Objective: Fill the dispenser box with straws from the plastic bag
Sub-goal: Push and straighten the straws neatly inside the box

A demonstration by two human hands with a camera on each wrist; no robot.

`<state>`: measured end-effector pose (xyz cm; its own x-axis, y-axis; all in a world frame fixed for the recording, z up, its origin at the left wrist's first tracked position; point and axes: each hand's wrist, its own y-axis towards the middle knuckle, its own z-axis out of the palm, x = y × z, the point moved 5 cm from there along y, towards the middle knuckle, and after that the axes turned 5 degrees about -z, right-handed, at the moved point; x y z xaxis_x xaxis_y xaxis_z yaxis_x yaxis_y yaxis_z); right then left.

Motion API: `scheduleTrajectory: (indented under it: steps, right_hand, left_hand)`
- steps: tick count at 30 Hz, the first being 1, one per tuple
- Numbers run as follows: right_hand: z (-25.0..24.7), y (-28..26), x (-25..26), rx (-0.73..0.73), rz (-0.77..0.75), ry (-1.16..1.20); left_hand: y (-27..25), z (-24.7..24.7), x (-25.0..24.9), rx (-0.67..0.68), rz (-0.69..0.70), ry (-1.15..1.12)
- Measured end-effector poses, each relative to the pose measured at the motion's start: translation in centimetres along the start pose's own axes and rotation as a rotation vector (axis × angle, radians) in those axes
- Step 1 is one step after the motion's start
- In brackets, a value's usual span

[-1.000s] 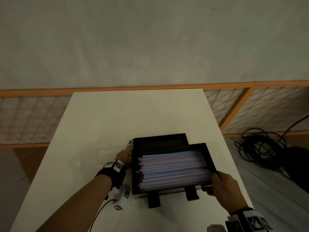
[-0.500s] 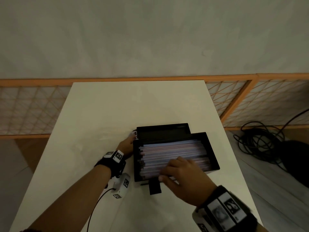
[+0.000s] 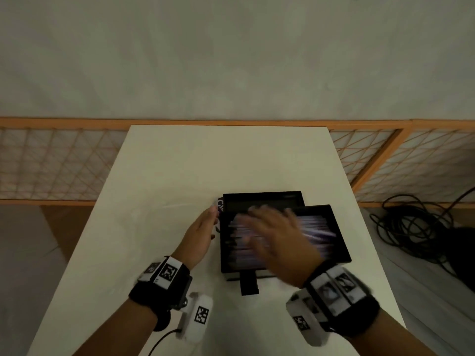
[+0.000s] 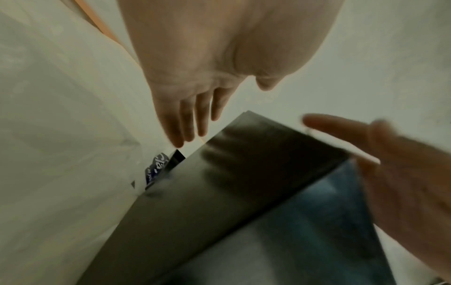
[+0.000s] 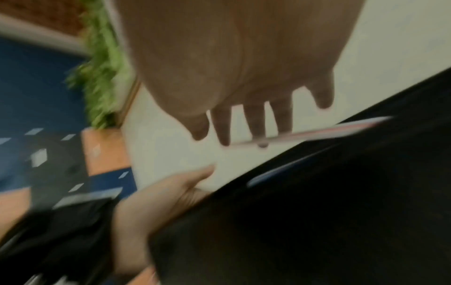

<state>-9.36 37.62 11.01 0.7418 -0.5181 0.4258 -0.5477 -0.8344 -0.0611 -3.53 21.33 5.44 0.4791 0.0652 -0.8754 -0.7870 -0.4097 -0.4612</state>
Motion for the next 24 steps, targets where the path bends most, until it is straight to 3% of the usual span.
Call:
scheduleTrajectory:
  steps: [2, 4, 10, 12, 14, 16, 17, 19, 22, 24]
  right_hand:
    - [-3.1, -2.0, -3.3, -0.275, 0.171, 0.153]
    - [-4.1, -4.0, -5.8, -0.323, 0.221, 0.277]
    - [0.4, -5.1, -3.7, 0.066, -0.003, 0.099]
    - [1.7, -4.9, -3.2, 0.102, -0.048, 0.010]
    - [0.9, -4.9, -3.5, -0.043, -0.040, 0.023]
    - [-1.5, -5.6, -5.5, -0.297, 0.095, 0.056]
    - [-2.4, -6.1, -6.7, -0.342, 0.176, 0.068]
    - [-2.5, -6.5, -7.4, -0.253, 0.179, 0.043]
    - [0.4, -6.0, -5.6, -0.012, -0.012, -0.047]
    - [1.9, -5.5, -4.1, 0.021, -0.097, -0.108]
  left_hand:
    - [-0.9, 0.4, 0.3, 0.084, -0.127, -0.030]
    - [-1.6, 0.8, 0.6, 0.161, -0.214, -0.016]
    - [-2.2, 1.6, 0.4, 0.227, -0.265, 0.059]
    - [-2.5, 1.6, 0.5, 0.226, -0.264, 0.076]
    - [-2.8, 1.5, 0.8, 0.234, -0.257, 0.094]
    - [-2.9, 1.3, 1.0, 0.224, -0.270, 0.105]
    - [-3.0, 1.2, 1.1, 0.216, -0.283, 0.099]
    - [-3.0, 1.2, 1.0, 0.202, -0.304, 0.079]
    - [-3.2, 1.5, 0.6, 0.187, -0.323, 0.065]
    - [-3.3, 1.6, 0.5, 0.178, -0.329, 0.055]
